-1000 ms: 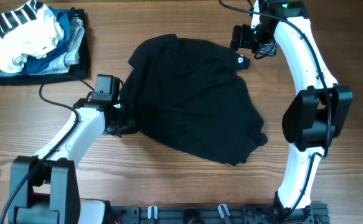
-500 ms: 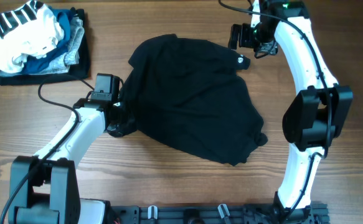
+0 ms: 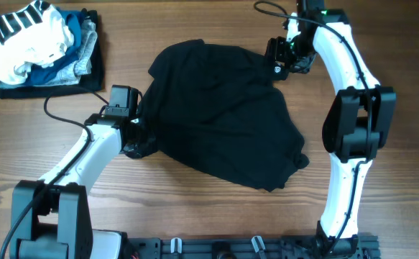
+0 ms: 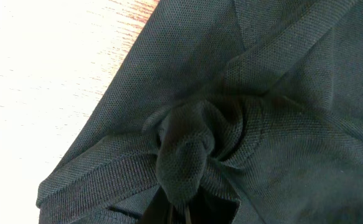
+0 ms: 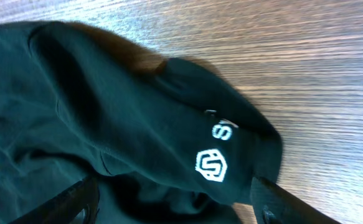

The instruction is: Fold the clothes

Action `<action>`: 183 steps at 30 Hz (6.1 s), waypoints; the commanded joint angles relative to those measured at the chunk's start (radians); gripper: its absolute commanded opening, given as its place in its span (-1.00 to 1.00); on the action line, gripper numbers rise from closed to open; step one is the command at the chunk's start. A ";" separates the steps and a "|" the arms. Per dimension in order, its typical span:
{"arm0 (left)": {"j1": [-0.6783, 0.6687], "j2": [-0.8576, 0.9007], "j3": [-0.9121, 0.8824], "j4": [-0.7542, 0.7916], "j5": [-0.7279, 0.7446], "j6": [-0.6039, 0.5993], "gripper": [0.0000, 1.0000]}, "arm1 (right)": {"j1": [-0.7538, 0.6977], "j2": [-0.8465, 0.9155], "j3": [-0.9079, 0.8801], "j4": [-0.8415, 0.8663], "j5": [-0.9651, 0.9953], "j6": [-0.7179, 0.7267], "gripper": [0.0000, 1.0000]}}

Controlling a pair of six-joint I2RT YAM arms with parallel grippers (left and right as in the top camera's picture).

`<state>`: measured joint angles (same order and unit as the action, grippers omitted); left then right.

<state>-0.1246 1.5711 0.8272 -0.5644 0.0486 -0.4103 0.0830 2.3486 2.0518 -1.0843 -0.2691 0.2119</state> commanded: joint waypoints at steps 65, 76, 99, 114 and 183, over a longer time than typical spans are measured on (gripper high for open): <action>-0.005 -0.008 -0.004 0.053 -0.024 -0.013 -0.92 | 0.303 -0.802 -0.257 -0.420 0.538 0.155 -0.91; -0.005 -0.008 -0.004 0.053 -0.024 -0.013 -0.92 | 0.518 -0.803 -0.880 -0.013 0.360 0.243 -0.92; -0.005 -0.008 -0.004 0.040 -0.024 -0.013 -0.92 | 0.632 -0.801 -1.279 0.253 0.110 0.290 -0.75; -0.005 -0.008 -0.004 0.033 -0.024 -0.013 -0.92 | 0.240 -0.801 -1.247 0.188 0.161 0.285 0.56; -0.005 -0.008 -0.004 0.014 -0.043 0.010 -0.92 | 0.379 -0.600 -1.176 0.210 0.011 0.287 -0.91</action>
<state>-0.1246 1.5707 0.8265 -0.5491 0.0231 -0.4088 0.4637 1.7321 0.8684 -0.9031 -0.3111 0.4919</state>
